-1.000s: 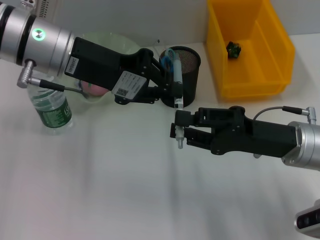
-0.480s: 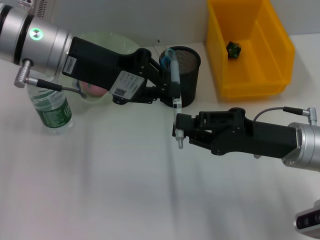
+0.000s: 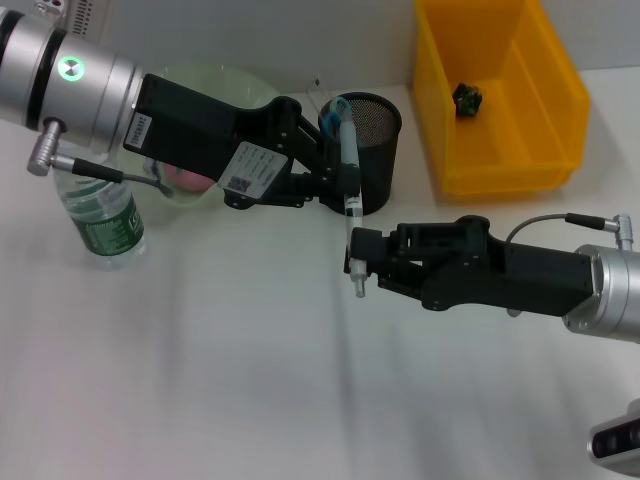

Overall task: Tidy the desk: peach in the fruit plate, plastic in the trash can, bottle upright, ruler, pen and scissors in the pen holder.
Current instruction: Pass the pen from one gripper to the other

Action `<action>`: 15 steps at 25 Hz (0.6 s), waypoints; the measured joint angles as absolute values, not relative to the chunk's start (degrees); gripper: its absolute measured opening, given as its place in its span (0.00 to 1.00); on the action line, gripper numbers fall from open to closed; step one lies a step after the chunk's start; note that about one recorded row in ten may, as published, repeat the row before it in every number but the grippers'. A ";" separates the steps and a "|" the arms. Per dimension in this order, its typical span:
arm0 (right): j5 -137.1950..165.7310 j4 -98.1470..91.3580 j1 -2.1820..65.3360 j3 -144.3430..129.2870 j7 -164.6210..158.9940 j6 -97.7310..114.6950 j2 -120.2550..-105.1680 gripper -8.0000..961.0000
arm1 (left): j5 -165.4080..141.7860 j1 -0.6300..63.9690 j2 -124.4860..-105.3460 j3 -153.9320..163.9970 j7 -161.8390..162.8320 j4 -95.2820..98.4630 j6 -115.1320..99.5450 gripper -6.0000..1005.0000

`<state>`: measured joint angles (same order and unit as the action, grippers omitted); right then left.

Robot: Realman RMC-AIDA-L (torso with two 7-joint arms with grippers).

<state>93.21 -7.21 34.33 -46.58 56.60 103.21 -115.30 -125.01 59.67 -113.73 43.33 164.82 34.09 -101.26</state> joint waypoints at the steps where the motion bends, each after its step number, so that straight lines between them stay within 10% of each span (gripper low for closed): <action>1: 93.20 -7.21 34.33 -46.66 56.60 103.15 -115.30 0.21 | -125.01 59.67 -113.73 43.33 164.82 34.09 -101.25 0.26; 10: 93.26 -7.08 34.48 -46.94 56.61 102.78 -115.30 0.21 | -124.98 59.49 -113.71 43.31 163.91 34.12 -100.52 0.27; 15: 93.26 -6.68 34.59 -46.93 56.62 102.75 -115.30 0.22 | -124.69 59.23 -113.83 43.26 163.34 34.10 -100.50 0.47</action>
<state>93.26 -6.68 34.59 -46.94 56.62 102.75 -115.30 -124.69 59.23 -113.83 43.26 163.34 34.10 -100.50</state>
